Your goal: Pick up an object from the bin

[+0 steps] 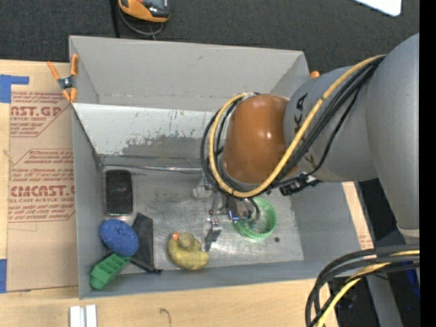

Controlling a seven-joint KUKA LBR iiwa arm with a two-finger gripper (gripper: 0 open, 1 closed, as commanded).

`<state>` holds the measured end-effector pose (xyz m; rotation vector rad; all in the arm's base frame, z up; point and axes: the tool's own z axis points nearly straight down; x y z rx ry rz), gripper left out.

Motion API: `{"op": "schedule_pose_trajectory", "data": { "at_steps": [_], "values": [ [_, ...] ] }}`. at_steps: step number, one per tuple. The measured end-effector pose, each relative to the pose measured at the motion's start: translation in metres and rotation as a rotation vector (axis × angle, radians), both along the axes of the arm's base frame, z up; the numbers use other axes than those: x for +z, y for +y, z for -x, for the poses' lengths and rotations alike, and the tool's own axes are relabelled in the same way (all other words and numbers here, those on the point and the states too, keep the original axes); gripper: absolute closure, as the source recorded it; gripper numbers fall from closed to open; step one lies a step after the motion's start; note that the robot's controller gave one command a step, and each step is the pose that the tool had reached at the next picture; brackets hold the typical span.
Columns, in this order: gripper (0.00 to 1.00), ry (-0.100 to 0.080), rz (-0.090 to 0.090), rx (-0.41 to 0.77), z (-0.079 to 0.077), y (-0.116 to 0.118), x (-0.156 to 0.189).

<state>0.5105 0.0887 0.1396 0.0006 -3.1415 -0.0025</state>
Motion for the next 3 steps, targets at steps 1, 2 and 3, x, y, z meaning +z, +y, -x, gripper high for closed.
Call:
{"op": "schedule_pose_trajectory", "data": {
  "at_steps": [1, 2, 3],
  "values": [
    [0.00, 0.000, 0.000, 0.000, 0.000, 0.000, 0.000],
    [1.00, -0.003, 0.011, 0.245, 0.022, 0.021, -0.057],
    [1.00, -0.003, 0.011, 0.245, 0.022, 0.021, -0.057]
  ]
}}
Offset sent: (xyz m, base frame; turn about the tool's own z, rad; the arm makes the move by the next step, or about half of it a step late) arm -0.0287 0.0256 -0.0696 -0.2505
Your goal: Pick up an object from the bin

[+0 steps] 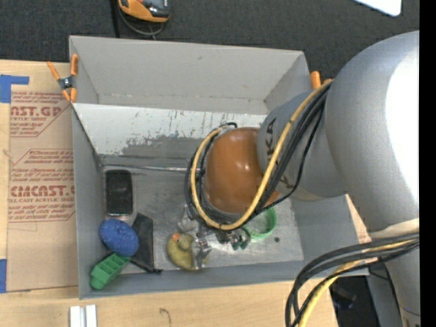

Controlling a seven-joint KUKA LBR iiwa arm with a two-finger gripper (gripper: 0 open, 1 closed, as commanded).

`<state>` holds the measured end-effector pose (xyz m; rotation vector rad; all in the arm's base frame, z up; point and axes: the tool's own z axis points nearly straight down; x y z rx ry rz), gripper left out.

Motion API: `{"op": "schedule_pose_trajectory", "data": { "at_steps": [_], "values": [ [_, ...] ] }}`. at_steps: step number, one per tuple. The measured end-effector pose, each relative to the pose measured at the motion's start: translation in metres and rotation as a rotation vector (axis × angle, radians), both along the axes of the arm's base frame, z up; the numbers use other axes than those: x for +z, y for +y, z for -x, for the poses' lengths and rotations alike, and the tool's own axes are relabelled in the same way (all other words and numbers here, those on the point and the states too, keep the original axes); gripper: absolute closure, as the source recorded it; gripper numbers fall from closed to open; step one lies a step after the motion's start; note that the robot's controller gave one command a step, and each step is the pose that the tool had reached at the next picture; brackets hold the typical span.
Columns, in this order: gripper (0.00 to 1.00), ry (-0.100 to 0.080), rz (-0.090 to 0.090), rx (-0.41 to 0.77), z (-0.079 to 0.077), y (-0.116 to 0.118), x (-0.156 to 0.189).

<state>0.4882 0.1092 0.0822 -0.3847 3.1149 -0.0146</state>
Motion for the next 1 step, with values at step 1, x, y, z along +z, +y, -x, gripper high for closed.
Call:
{"op": "schedule_pose_trajectory", "data": {
  "at_steps": [1],
  "values": [
    [1.00, 0.003, -0.009, 0.037, -0.0078, -0.0105, 0.1312]
  ]
}}
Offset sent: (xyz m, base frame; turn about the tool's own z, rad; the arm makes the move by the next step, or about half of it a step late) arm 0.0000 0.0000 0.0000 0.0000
